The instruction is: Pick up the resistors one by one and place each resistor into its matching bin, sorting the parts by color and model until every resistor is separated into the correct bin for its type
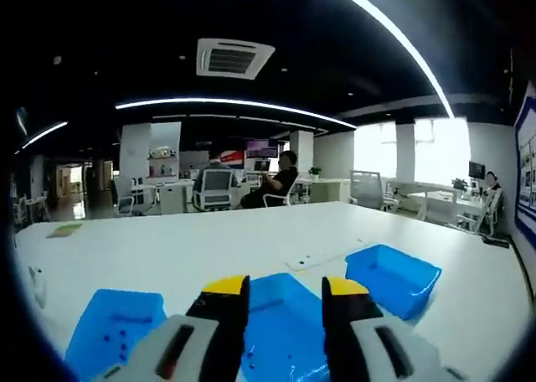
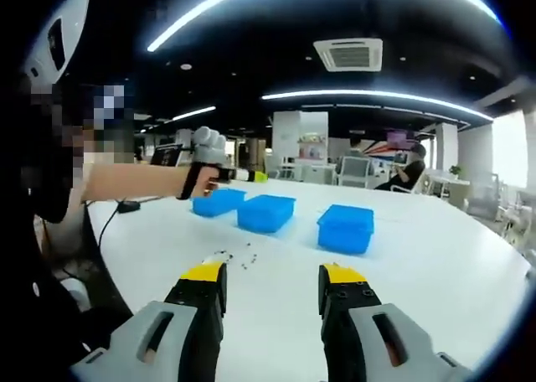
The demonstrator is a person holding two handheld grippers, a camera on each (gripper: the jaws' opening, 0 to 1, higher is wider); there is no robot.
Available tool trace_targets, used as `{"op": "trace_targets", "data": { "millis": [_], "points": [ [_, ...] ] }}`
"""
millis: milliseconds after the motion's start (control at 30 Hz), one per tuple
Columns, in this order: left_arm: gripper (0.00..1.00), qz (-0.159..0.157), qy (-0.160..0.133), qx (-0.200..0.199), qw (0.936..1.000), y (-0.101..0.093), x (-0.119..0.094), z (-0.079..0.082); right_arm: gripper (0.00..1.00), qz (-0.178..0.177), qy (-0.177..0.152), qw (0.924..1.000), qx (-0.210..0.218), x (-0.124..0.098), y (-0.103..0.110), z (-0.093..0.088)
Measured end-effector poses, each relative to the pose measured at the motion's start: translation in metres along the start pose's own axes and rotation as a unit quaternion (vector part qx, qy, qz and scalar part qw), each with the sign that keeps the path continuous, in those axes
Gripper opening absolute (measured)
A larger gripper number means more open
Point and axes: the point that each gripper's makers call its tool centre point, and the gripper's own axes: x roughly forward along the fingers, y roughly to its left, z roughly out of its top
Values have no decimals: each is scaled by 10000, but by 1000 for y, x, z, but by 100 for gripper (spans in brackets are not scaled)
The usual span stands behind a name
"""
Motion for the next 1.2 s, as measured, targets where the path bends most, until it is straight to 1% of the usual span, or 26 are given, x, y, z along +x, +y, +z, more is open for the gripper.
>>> {"op": "trace_targets", "data": {
  "millis": [67, 100, 167, 267, 367, 467, 533, 667, 700, 733, 767, 900, 933, 967, 1067, 1100, 1200],
  "points": [
    [42, -131, 9, 101, 9999, -4, -11, -4, 45, 24, 6, 10000, 14, 1, 1, -1],
    [44, -143, 20, 109, 9998, -4, -17, -6, 45, 39, 4, 10000, 30, 2, 1, -1],
    [44, -237, -15, 140, 9996, -6, -28, -8, 45, 66, 0, 10000, 38, 3, 2, -1],
    [44, -224, -46, 253, 9994, -5, -46, -12, 45, 151, -4, 9999, 57, 7, 4, -1],
    [43, -285, -83, 238, 9993, -8, -67, -14, 45, 239, -28, 9997, 31, 10, 6, 1],
    [43, -360, -163, 179, 9991, -16, -96, -16, 45, 317, -67, 9995, 20, 12, 4, 3],
    [43, -504, -284, 110, 9983, -26, -120, -18, 45, 366, -98, 9993, 49, 12, 4, 5],
    [43, -591, -384, -14, 9975, -37, -172, -31, 45, 380, -112, 9992, -15, 12, 2, 6],
    [43, -583, -393, -76, 9975, -37, -183, -34, 45, 387, -123, 9992, -4, 12, 2, 7],
    [44, -629, -428, -411, 9963, -40, -194, -36, 45, 395, -131, 9991, 8, 12, 2, 7],
    [44, -615, -472, -649, 9949, -39, -201, -37, 45, 398, -129, 9991, 5, 12, 2, 7],
    [44, -390, -588, -723, 9949, -30, -241, -47, 45, 417, -108, 9991, -25, 12, 3, 7],
    [44, -349, -581, -662, 9955, -28, -246, -49, 45, 424, -105, 9990, -28, 12, 3, 7],
    [44, -274, -555, -519, 9967, -26, -252, -51, 45, 442, -95, 9990, -31, 12, 5, 7],
    [43, -246, -506, -283, 9980, -27, -259, -55, 45, 492, -69, 9988, -52, 14, 8, 6],
    [43, -296, -467, -188, 9983, -30, -259, -55, 45, 508, -71, 9987, -62, 14, 10, 7],
    [43, -490, -407, -81, 9979, -38, -255, -53, 45, 539, -77, 9985, -78, 14, 12, 8]
  ]
}}
